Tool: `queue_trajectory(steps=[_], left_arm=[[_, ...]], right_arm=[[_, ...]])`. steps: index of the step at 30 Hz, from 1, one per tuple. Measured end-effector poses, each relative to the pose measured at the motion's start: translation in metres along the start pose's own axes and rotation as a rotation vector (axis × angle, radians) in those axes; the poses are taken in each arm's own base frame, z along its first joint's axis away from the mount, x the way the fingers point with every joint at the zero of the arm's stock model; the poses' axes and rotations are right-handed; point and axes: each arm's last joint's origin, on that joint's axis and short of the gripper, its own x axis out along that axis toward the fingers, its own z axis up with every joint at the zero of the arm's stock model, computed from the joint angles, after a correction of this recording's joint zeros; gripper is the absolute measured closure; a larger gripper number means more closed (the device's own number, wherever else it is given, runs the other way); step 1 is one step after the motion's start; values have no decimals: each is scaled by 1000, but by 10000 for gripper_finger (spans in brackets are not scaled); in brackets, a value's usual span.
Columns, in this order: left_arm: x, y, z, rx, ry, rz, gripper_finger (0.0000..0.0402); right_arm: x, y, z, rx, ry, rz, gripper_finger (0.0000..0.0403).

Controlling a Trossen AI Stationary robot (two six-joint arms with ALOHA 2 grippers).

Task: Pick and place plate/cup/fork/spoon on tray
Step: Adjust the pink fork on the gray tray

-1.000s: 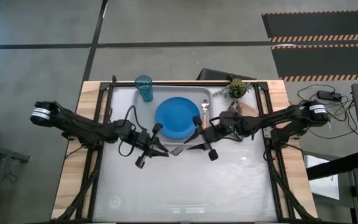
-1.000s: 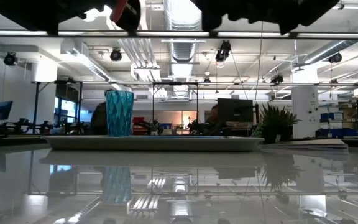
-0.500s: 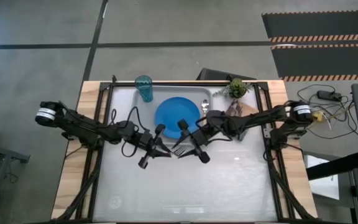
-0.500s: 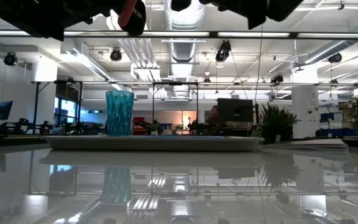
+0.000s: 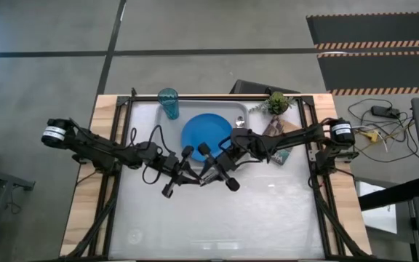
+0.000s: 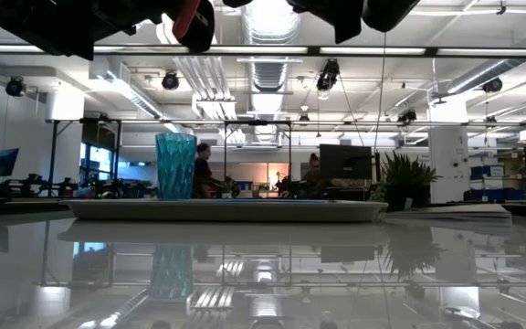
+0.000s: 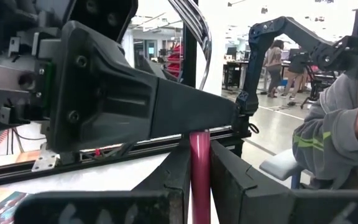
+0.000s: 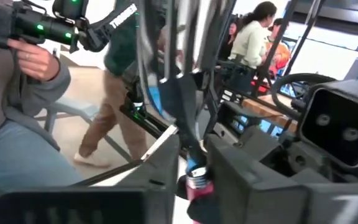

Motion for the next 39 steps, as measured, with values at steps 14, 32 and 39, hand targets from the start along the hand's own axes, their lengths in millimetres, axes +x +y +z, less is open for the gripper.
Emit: queue_trajectory(steps=[14, 32, 39], left_arm=[[-2, 0, 1, -32, 20, 7, 363], [-103, -13, 46, 91, 375, 626, 257], [-139, -17, 47, 151, 313, 894, 256]], right_arm=[[-2, -3, 6, 81, 7, -16, 379], [-3, -29, 68, 662, 412, -602, 374], [-18, -50, 78, 1046, 304, -897, 375]])
